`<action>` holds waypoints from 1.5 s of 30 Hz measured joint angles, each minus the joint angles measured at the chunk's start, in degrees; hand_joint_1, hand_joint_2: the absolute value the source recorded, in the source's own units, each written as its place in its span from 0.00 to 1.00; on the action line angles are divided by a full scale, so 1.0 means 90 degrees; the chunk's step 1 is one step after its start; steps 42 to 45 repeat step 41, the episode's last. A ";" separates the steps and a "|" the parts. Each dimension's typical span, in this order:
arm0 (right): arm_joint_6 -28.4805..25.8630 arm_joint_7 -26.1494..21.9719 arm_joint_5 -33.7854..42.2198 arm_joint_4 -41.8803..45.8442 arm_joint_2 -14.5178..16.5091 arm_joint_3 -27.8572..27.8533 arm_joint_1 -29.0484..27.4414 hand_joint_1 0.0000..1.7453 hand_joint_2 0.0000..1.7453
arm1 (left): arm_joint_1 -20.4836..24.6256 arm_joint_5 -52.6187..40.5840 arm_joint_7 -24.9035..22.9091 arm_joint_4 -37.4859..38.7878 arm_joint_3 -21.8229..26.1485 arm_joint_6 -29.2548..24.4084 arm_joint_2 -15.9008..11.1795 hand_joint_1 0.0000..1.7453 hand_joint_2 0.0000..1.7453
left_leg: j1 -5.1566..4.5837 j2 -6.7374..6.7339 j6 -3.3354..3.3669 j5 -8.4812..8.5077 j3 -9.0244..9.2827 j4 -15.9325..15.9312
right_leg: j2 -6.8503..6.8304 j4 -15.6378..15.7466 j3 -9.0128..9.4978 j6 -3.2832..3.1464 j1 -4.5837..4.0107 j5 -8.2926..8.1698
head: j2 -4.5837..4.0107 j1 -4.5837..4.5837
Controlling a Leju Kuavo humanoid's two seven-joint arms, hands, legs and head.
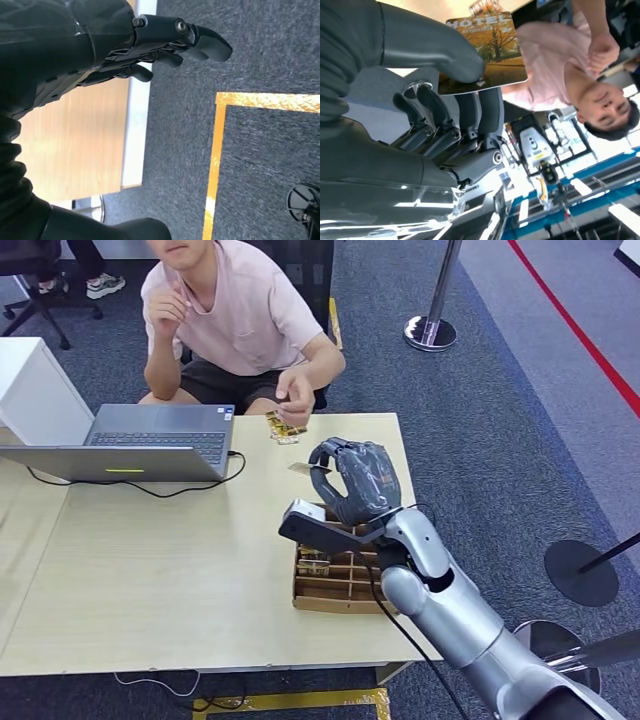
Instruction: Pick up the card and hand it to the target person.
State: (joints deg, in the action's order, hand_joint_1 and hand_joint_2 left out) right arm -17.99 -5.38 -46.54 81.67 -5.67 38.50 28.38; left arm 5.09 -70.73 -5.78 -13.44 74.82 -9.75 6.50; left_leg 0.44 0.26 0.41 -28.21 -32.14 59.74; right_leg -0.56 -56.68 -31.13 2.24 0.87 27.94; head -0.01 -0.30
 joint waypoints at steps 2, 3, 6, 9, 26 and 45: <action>-0.0438 -0.0145 -0.0165 -0.0615 0.0247 -0.0004 0.0223 0.87 1.00 | 0.0005 -0.0088 0.0016 -0.0001 -0.0001 0.0029 -0.0008 0.00 1.00 | 0.0000 0.0000 0.0000 0.0002 0.0001 0.0000 | 0.0000 -0.0002 0.0000 0.0000 0.0000 -0.0001 | 0.0000 0.0000; -0.0647 -0.0219 -0.0228 -0.0925 0.0364 -0.0008 0.0338 0.87 1.00 | 0.0006 -0.0119 0.0027 -0.0001 -0.0002 0.0045 -0.0013 0.00 1.00 | 0.0000 0.0000 0.0001 0.0004 0.0001 0.0000 | 0.0000 -0.0002 0.0000 0.0000 0.0000 -0.0001 | 0.0000 0.0001; -0.1181 -0.0398 -0.0384 -0.1916 0.0688 -0.0039 0.0681 0.87 1.00 | 0.0008 -0.0208 0.0053 -0.0001 -0.0009 0.0080 -0.0035 0.00 1.00 | 0.0000 0.0001 0.0000 0.0008 0.0001 0.0000 | -0.0001 -0.0003 -0.0001 0.0000 0.0000 -0.0001 | 0.0001 0.0000; -0.1515 -0.0511 -0.0481 -0.2802 0.0943 -0.0097 0.0989 0.87 1.00 | 0.0010 -0.0270 0.0059 0.0001 -0.0014 0.0091 -0.0055 0.00 1.00 | 0.0000 0.0001 -0.0001 0.0008 0.0001 0.0001 | -0.0001 -0.0003 -0.0001 0.0000 0.0000 -0.0001 | 0.0001 0.0001; -0.1720 -0.0519 -0.0613 -0.5266 0.1525 -0.0507 0.1747 0.00 1.00 | 0.0009 -0.0367 0.0135 0.0000 -0.0070 0.0100 -0.0163 0.00 0.00 | 0.0000 0.0002 -0.0001 0.0009 0.0001 0.0001 | -0.0001 -0.0003 -0.0001 0.0001 0.0000 -0.0002 | 0.0001 0.0001; -0.1091 -0.0738 0.0168 -0.5258 0.1464 -0.1440 0.1874 0.00 1.00 | 0.0006 -0.0332 0.0115 0.0001 -0.0070 0.0093 -0.0203 0.00 0.00 | -0.0001 0.0001 -0.0001 0.0009 0.0001 0.0003 | 0.0000 -0.0002 -0.0001 0.0001 0.0001 -0.0003 | 0.0000 0.0002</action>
